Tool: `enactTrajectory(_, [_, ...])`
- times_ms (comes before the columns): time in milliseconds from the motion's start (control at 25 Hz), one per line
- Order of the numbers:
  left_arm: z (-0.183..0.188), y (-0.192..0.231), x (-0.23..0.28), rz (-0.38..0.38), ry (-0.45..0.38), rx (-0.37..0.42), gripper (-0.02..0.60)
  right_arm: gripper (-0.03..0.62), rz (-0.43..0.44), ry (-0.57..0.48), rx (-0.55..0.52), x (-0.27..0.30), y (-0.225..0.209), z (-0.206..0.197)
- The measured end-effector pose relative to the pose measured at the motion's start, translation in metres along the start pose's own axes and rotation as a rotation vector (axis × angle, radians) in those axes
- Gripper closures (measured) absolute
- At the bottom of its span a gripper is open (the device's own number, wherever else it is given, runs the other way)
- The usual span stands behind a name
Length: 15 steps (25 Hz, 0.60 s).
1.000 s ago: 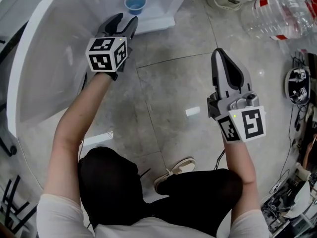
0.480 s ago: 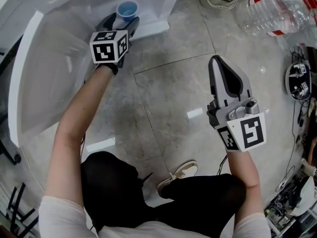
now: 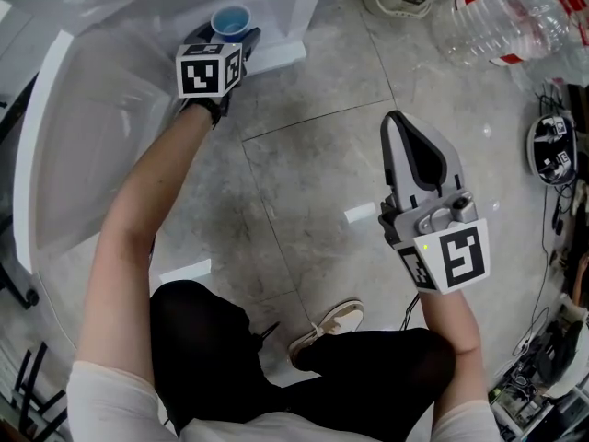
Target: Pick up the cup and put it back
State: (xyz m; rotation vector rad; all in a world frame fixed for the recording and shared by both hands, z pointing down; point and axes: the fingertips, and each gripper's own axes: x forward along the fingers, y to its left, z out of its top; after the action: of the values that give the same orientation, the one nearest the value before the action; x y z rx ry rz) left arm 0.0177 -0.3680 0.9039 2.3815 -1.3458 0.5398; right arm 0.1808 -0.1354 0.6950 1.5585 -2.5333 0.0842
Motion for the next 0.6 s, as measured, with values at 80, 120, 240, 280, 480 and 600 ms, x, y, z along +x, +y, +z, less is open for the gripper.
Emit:
enactTrajectory(80, [0.001,0.001,0.004,0.012,-0.001,0.009,0.218,0.573,0.003,-0.001,-0.003,-0.002,0.002,0.001])
enactTrajectory(120, [0.002,0.002,0.005,0.019,-0.003,0.009,0.218,0.574,0.004,-0.001,-0.004,-0.002,0.002,0.001])
enactTrajectory(240, [0.003,0.006,0.010,0.034,-0.004,0.010,0.218,0.574,0.000,0.003,-0.003,-0.005,0.001,0.001])
enactTrajectory(280, [0.004,0.007,0.011,0.038,-0.006,0.010,0.218,0.574,-0.002,0.006,-0.002,-0.006,0.001,0.000])
enactTrajectory(480, [0.003,0.010,0.008,0.055,-0.035,-0.010,0.219,0.574,-0.001,0.017,-0.008,-0.009,0.002,-0.001])
enactTrajectory(600, [0.006,0.013,0.011,0.060,-0.043,-0.005,0.219,0.574,-0.005,0.028,-0.010,-0.012,0.002,-0.003])
